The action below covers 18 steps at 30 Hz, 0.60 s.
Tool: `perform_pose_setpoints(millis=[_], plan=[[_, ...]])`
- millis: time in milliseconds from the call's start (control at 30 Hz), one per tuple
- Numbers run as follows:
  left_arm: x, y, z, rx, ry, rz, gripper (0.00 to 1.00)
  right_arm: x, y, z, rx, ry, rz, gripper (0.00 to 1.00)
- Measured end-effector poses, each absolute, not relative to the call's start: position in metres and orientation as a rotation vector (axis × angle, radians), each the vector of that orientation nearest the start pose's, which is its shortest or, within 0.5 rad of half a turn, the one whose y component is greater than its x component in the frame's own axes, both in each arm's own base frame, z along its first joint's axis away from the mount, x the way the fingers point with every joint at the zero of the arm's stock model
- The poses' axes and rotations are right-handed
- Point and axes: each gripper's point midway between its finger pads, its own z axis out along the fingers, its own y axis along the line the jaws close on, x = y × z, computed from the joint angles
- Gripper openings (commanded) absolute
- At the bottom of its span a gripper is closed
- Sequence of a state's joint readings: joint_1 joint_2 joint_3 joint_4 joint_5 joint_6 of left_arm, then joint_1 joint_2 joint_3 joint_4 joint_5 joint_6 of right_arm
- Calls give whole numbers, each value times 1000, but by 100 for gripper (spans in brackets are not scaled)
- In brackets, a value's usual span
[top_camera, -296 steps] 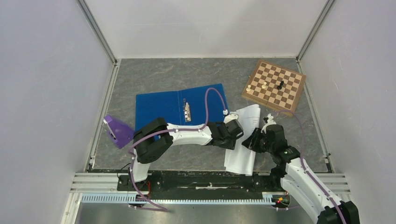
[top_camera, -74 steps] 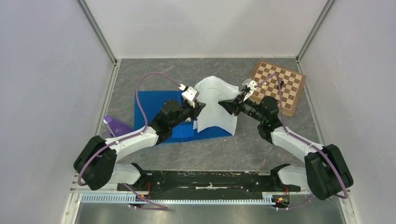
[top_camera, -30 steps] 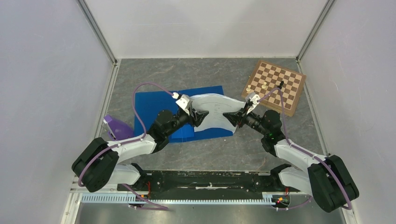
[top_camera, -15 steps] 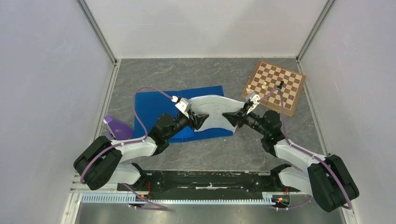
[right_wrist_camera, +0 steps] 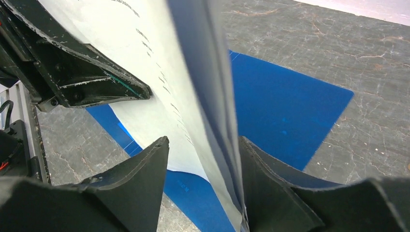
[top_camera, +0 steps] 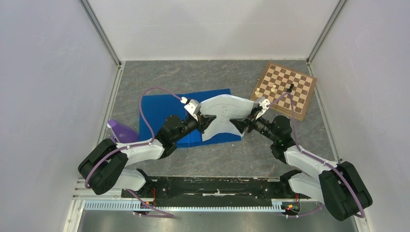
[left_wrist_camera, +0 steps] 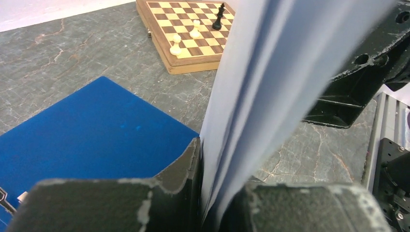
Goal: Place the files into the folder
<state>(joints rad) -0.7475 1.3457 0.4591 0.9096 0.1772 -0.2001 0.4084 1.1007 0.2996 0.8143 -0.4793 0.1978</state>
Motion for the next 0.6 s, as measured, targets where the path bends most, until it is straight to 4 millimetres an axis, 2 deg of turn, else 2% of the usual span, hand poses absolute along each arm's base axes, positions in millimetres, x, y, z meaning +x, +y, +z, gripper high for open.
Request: perform_pose_setpoints(millis=[100,200,367,433,533,600], plan=[[271,-308,183,588,1516,-887,16,277,216,176,-553,1526,844,60],[271,-309,181,595,1523,-890,20,278,216,175,-553,1530,845,60],[270,-312,183,608,1524,-901,19,278,216,176,-554,1527,844,51],[271,-312,182,609,1527,-901,15,278,216,175,-554,1528,843,48],[272,-313,181,610,1532,-900,3,277,215,171,-550,1537,840,43],[273,-314,180,612,1534,-900,2,277,215,169,-549,1542,839,42]])
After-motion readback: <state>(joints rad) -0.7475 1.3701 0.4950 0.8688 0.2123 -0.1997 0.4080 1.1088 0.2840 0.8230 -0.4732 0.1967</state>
